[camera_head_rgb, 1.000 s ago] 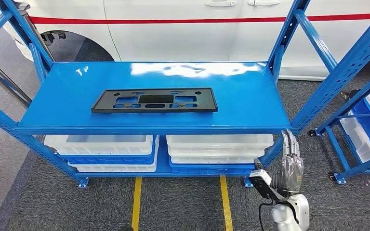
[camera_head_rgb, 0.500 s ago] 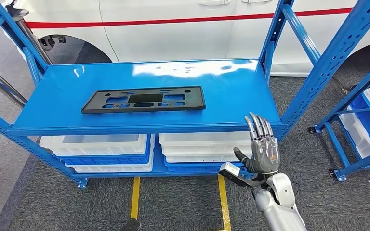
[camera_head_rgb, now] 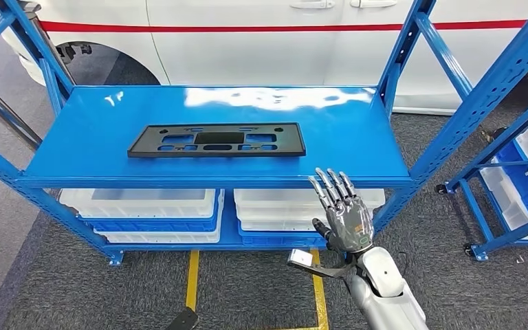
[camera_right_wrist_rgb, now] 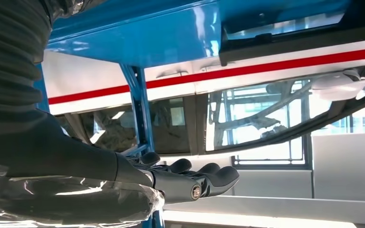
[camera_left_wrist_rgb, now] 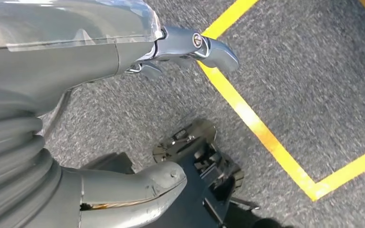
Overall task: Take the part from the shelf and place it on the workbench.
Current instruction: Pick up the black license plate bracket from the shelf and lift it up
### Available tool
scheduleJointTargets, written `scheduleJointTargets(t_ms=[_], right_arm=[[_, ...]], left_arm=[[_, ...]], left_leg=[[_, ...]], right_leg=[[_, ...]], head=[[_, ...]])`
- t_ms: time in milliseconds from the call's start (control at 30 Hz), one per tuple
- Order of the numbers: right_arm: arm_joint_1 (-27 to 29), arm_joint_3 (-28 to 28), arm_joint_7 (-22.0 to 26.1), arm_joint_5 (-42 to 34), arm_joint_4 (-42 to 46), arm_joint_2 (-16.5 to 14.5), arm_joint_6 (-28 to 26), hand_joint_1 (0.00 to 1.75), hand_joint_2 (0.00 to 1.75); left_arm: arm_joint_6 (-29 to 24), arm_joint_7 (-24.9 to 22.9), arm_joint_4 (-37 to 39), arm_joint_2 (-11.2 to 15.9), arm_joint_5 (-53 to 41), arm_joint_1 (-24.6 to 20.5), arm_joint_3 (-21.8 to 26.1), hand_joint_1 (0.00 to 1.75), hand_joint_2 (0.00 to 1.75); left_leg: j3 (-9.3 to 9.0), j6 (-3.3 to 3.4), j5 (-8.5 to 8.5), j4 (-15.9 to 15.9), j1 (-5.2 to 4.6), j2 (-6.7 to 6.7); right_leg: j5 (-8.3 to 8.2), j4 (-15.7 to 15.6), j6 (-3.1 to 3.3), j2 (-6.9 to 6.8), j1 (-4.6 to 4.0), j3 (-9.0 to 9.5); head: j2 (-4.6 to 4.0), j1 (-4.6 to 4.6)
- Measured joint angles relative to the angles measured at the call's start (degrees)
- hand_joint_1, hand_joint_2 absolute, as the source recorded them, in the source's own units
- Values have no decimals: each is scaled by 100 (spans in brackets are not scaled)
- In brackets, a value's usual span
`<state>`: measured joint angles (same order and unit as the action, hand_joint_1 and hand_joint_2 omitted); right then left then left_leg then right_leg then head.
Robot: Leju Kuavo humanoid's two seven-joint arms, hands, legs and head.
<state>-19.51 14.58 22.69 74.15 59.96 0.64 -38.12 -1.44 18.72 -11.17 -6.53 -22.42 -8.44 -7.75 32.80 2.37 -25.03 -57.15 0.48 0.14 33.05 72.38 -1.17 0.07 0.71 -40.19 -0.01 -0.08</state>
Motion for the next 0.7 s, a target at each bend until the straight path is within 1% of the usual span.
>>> scheduleJointTargets(t_ms=[33, 67, 100, 133, 167, 200, 233, 267, 333, 367, 400, 433, 500, 533, 567, 600, 633, 667, 700], right_arm=[[0, 22, -4, 4, 0, -1, 0, 0, 175], [-2, 45, -4, 5, 0, -1, 0, 0, 175], [-8, 62, -4, 5, 1, -1, 0, 0, 175], [-19, 75, -4, 5, 2, 0, 0, 0, 175], [-35, 85, -3, 5, 3, 0, 0, 0, 175], [-50, 95, -1, 5, 10, -1, 0, 0, 175], [-61, 109, 2, 5, 17, -2, 0, 0, 175], [-66, 126, 5, 12, 25, -3, 0, 0, 175], [-71, 154, 8, 66, 48, -4, 0, 0, 175], [-77, 168, 6, 120, 70, -4, 0, 0, 175], [-88, 184, 4, 182, 99, -4, 0, 0, 175], [-97, 205, 2, 250, 132, -4, 0, 0, 175], [-106, 247, 0, 357, 182, -5, 0, 0, 175], [-104, 267, 0, 395, 200, -5, 0, 0, 175], [-104, 287, -2, 425, 219, -5, 0, 0, 175], [-107, 310, -7, 445, 239, -5, 0, 0, 175], [-115, 335, -12, 460, 259, -5, 0, 0, 175], [-127, 359, -18, 471, 279, -5, 0, 0, 175], [-144, 379, -25, 475, 296, -5, 0, 0, 175]], left_arm=[[2, -1, 0, -8, -9, 2, 1, 0, 175], [2, -2, 0, -15, -15, 2, 1, 0, 175], [2, -3, -1, -23, -17, 2, 1, 0, 175], [2, -3, -1, -31, -19, 2, 1, 0, 175], [2, -3, -2, -39, -19, -1, 2, 0, 175], [2, -3, -2, -45, -21, -4, 2, 0, 175], [2, -3, -2, -49, -23, -8, 3, 0, 175], [2, -3, -2, -50, -25, -12, 5, 0, 175], [1, -3, -3, -51, -33, -17, 8, 0, 175], [-1, -3, -4, -51, -41, -19, 9, 0, 175], [-4, -3, -4, -52, -54, -23, 10, 0, 175], [-6, -3, -4, -52, -69, -26, 11, 0, 175], [-9, -3, -4, -53, -104, -26, 16, 0, 175], [-9, -3, -4, -53, -120, -23, 19, 0, 175], [-9, -3, -4, -53, -133, -21, 22, 0, 175], [-9, -1, -4, -53, -142, -22, 24, 0, 175], [-9, 1, -4, -52, -148, -26, 26, 0, 175], [-9, 3, -4, -52, -154, -32, 29, 0, 175], [-9, 6, -4, -52, -158, -41, 33, 0, 175]], left_leg=[[4, 0, 0, -5, 0, -1], [5, -4, -3, -13, 2, -2], [3, -13, -10, -28, 4, -6], [3, -30, -23, -51, 7, -9], [13, -58, -43, -85, -4, -11], [28, -87, -62, -117, -15, -13], [44, -117, -73, -142, -27, -13], [57, -145, -77, -152, -34, -13], [64, -197, -85, -158, -15, -12], [84, -226, -131, -209, -4, -12], [152, -257, -241, -364, 5, -13], [277, -286, -410, -649, 15, -13], [629, -331, -780, -1427, 25, -13], [762, -342, -867, -1717, 27, -12], [802, -342, -838, -1800, 27, -12], [734, -332, -703, -1656, 27, -12], [567, -313, -495, -1309, 26, -12], [366, -286, -305, -879, 23, -13], [188, -259, -174, -509, 11, -15]], right_leg=[[42, 213, -14, -1, 10, -100], [-27, 220, -23, -3, 20, -102], [-196, 5, -27, -4, 30, 5], [-412, -372, -24, -6, 40, 191], [-561, -753, -14, -7, 37, 376], [-659, -1046, 7, -5, 33, 511], [-688, -1210, 30, -1, 25, 579], [-665, -1249, 59, 5, 9, 586], [-685, -1270, 131, 9, 8, 582], [-697, -1286, 170, 7, 13, 587], [-710, -1303, 208, 2, 24, 591], [-717, -1313, 235, -3, 33, 594], [-717, -1314, 262, -9, 25, 589], [-715, -1312, 264, -10, 20, 589], [-714, -1309, 264, -9, 17, 590], [-713, -1306, 262, -5, 14, 595], [-709, -1303, 257, 1, 13, 603], [-705, -1301, 250, 6, 12, 610], [-701, -1296, 232, 10, 3, 611]], head=[[0, 0], [-1, 1], [-1, 1], [0, 2], [0, 2], [0, -1], [0, -4], [1, -7], [0, -9], [0, -9], [0, -10], [0, -12], [1, -13], [1, -13], [1, -13], [0, -14], [-1, -14], [-1, -14], [-1, -13]])
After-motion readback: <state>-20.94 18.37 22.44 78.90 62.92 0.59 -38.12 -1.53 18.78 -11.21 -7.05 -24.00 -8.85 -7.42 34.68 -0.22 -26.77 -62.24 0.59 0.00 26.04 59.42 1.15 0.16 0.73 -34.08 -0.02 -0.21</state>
